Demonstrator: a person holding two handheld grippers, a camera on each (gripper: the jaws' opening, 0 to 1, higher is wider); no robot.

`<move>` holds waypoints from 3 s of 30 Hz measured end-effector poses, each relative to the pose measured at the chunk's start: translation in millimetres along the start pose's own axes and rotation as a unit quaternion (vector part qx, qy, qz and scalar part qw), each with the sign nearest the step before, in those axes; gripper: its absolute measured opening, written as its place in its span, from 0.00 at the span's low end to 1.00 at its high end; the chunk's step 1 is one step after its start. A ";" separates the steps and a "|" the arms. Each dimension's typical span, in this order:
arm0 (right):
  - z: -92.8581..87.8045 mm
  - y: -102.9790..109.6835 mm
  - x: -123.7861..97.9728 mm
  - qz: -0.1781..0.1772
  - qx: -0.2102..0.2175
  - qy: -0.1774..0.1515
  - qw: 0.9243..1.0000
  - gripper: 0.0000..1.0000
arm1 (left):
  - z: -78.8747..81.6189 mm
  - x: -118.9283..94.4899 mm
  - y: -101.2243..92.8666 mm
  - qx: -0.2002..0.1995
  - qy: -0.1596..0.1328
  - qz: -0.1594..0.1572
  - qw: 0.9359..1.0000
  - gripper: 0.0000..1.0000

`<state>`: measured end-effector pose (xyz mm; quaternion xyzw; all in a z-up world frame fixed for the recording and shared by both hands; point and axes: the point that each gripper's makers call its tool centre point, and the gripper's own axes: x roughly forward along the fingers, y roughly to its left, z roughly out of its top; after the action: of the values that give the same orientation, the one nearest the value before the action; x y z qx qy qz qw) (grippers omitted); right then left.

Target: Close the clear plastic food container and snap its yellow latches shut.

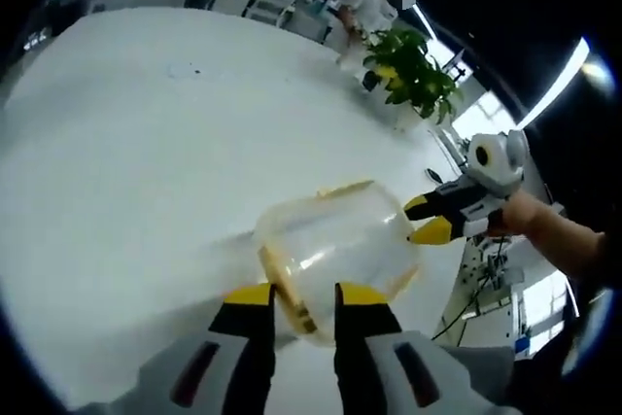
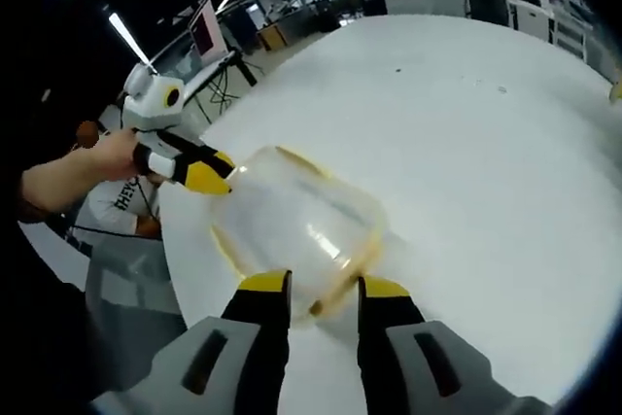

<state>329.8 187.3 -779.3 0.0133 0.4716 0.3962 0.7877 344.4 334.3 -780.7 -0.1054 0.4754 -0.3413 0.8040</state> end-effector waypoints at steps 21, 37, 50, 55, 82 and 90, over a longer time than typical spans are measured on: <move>6.8 -0.1 -4.2 -0.052 -0.176 0.032 0.982 0.30 | 20.0 1.3 -8.5 0.250 -0.011 0.093 0.964 0.34; 24.7 14.5 5.6 -0.018 -0.283 0.028 0.959 0.38 | 25.4 17.9 -39.2 0.418 0.043 0.060 0.905 0.33; 42.1 38.3 25.8 0.018 -0.316 0.027 0.948 0.38 | 19.1 27.0 -62.4 0.435 0.051 0.016 0.899 0.36; 48.1 42.0 32.6 0.025 -0.323 0.027 0.946 0.38 | 16.2 27.6 -67.8 0.439 0.050 0.009 0.897 0.40; 54.2 28.7 54.7 0.100 -0.345 0.155 0.920 0.40 | -5.1 46.8 -75.3 0.538 0.049 0.032 0.841 0.48; 49.3 30.1 57.7 0.098 -0.365 0.250 0.892 0.39 | -6.6 48.1 -75.0 0.540 0.050 0.044 0.839 0.47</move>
<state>362.4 262.0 -782.3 -0.3281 0.4716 0.6060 0.5502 320.4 248.2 -780.5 0.3837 0.2600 -0.5128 0.7226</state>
